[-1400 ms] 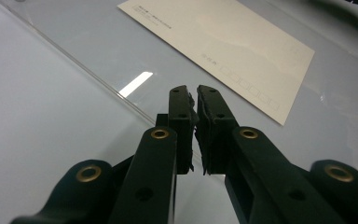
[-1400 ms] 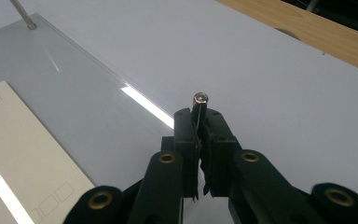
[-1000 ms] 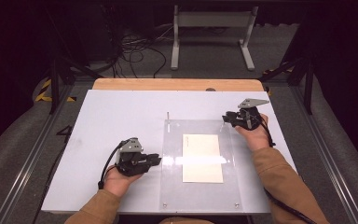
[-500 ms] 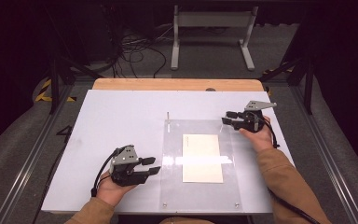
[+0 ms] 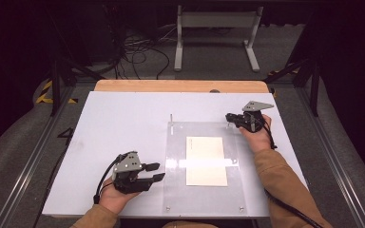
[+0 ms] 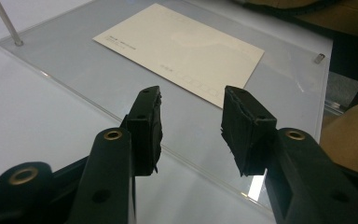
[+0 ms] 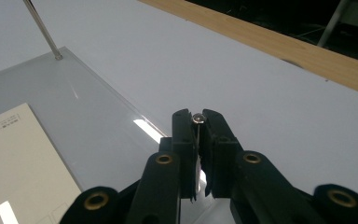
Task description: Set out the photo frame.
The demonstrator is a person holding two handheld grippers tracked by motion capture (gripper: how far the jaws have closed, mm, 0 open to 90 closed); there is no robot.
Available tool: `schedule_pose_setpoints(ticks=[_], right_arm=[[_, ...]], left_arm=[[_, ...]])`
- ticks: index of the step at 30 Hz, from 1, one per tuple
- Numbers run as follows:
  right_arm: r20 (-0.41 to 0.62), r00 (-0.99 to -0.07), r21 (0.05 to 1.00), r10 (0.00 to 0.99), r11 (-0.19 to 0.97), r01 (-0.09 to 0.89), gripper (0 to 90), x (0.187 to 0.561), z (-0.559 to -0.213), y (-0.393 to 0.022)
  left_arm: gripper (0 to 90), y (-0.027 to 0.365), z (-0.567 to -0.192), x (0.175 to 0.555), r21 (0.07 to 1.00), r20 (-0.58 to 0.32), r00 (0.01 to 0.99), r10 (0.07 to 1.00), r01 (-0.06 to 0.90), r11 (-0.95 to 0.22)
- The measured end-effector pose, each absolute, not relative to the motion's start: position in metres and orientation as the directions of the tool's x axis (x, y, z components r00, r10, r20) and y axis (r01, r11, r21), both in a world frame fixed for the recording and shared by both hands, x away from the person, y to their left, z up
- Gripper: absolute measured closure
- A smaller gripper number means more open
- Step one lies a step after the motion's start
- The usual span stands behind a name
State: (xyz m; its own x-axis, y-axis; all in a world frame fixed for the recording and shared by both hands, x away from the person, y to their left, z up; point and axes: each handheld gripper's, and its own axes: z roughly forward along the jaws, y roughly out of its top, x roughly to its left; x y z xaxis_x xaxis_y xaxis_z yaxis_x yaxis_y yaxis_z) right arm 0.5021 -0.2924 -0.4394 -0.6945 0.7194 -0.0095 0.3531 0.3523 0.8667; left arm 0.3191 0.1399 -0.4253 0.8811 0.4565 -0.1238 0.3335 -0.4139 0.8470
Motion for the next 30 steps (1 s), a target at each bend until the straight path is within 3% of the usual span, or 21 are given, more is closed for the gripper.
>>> schedule_pose_setpoints(ticks=[14, 30], right_arm=[[-0.038, -0.654, 0.865, 0.756, 0.352, 0.357, 84.1, 0.4993, -0.4398, -0.2874], [0.001, -0.617, 0.855, 0.787, 0.319, 0.409, 85.0, 0.4995, -0.4382, -0.2848]], left_arm=[[57.5, 0.1414, -0.4271, 0.3200, 0.849, -0.128, 0.876, 0.466, 0.339, -0.405], [57.7, 0.1398, -0.4306, 0.3215, 0.848, -0.130, 0.877, 0.463, 0.340, -0.407]])
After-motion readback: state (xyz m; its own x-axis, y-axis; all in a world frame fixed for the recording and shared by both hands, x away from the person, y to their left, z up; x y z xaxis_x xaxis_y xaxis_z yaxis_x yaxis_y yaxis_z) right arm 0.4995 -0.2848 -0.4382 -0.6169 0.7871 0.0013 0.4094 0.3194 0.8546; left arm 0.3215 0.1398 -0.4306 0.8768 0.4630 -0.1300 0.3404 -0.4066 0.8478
